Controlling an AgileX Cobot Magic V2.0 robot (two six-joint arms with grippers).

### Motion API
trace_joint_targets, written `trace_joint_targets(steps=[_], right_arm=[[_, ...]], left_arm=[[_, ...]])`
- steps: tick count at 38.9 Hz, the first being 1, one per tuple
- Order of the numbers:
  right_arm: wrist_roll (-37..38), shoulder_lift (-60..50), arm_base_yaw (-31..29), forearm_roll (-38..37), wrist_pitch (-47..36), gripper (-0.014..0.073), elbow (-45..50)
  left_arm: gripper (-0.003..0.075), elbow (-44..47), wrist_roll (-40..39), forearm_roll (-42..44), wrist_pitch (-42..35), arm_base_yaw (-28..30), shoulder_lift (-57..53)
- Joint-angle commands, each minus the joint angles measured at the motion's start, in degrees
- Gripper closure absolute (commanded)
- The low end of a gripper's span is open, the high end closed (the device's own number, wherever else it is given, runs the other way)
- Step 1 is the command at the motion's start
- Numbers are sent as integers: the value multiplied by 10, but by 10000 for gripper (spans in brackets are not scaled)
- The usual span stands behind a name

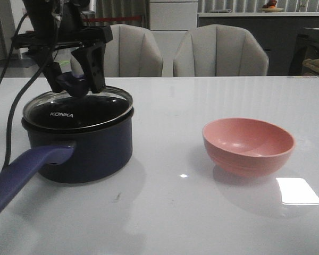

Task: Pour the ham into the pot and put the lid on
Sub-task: 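Lower the glass lid onto the pot opening with the left gripper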

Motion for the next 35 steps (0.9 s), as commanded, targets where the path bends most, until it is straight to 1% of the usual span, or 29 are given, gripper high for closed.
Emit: trace_joint_targets(steps=[1,11,24,35], right_arm=[[-6,3,0,4,-42,424,-17],[-6,3,0,4,-42,424,-17],[-6,3,0,4,-42,424,-17],[-6,3,0,4,-42,424,-17]], left_arm=[[512,-20,0,-24,17,-3,-34],[512,-18,0,1,17,-3,-41],[512,-17,0,-3,17,-3,-53],[512,6,0,-8,17,-3,-53]])
